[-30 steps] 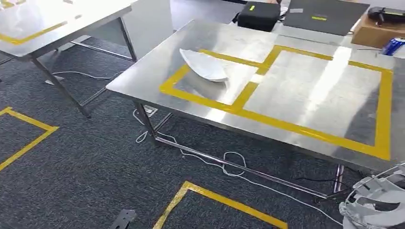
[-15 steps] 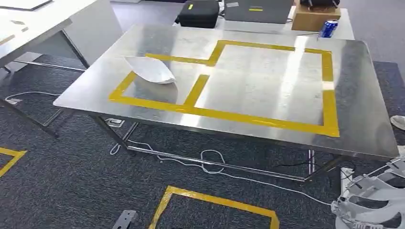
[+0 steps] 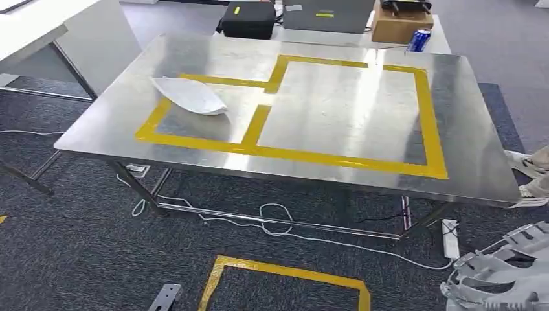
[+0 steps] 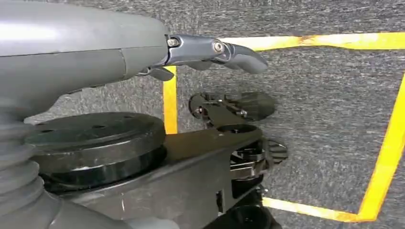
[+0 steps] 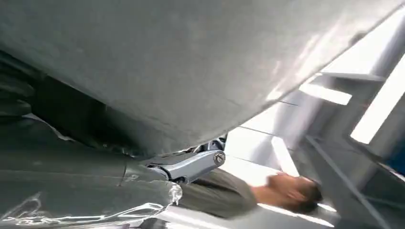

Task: Take the parts from the cabinet and place them on the table.

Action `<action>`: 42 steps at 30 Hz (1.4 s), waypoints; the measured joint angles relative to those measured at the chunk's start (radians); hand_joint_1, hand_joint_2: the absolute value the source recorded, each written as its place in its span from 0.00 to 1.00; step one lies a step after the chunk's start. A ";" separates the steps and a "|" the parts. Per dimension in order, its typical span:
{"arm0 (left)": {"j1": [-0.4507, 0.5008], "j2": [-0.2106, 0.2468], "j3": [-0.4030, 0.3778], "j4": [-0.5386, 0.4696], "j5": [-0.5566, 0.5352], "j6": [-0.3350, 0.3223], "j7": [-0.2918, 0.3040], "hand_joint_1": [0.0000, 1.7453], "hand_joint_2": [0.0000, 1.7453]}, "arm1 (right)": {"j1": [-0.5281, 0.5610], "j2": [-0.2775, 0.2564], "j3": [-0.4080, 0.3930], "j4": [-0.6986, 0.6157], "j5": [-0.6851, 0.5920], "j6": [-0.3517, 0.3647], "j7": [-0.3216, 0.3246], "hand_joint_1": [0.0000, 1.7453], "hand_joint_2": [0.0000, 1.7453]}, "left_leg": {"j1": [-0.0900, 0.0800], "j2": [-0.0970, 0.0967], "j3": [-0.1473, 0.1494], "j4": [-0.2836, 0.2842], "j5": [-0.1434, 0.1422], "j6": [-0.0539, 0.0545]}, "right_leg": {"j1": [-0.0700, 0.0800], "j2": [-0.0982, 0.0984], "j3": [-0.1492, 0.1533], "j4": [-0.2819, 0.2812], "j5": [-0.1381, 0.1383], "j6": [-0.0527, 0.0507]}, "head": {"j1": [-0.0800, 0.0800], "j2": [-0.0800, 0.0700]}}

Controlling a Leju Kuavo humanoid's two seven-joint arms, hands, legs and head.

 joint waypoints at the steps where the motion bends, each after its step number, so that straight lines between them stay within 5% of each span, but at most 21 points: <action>1: -0.002 0.000 0.000 0.000 -0.002 -0.002 0.001 0.00 1.00 | -0.027 0.001 0.019 0.024 0.013 -0.003 0.012 1.00 1.00 | -0.001 0.000 -0.001 0.000 0.001 0.002 | -0.001 0.000 -0.001 -0.001 0.002 0.003 | 0.000 0.000; 12: -0.027 -0.002 -0.016 0.000 -0.043 -0.014 0.028 0.00 1.00 | -0.359 0.065 0.345 0.362 0.374 -0.179 0.157 1.00 1.00 | 0.001 0.000 -0.010 -0.001 0.014 0.001 | -0.002 -0.001 -0.013 0.002 0.012 0.010 | -0.001 0.000; 20: -0.037 -0.008 -0.037 0.000 -0.057 -0.020 0.045 0.00 1.00 | -0.546 0.199 0.555 0.574 0.513 -0.250 0.199 1.00 1.00 | 0.004 -0.002 -0.019 -0.001 0.022 -0.004 | 0.001 -0.005 -0.024 0.006 0.017 0.004 | -0.002 0.000; 30: -0.038 -0.010 -0.052 0.000 -0.058 -0.024 0.052 0.00 1.00 | -0.610 0.279 0.632 0.664 0.541 -0.263 0.194 1.00 1.00 | 0.006 -0.006 -0.022 -0.001 0.022 -0.005 | 0.002 -0.008 -0.026 0.005 0.017 0.003 | -0.001 0.000; 42: -0.044 -0.009 -0.073 0.000 -0.072 -0.038 0.066 0.00 1.00 | -0.686 0.360 0.726 0.840 0.720 -0.297 0.225 1.00 1.00 | 0.007 -0.006 -0.023 -0.001 0.023 -0.007 | 0.004 -0.009 -0.027 0.006 0.017 0.002 | -0.002 0.000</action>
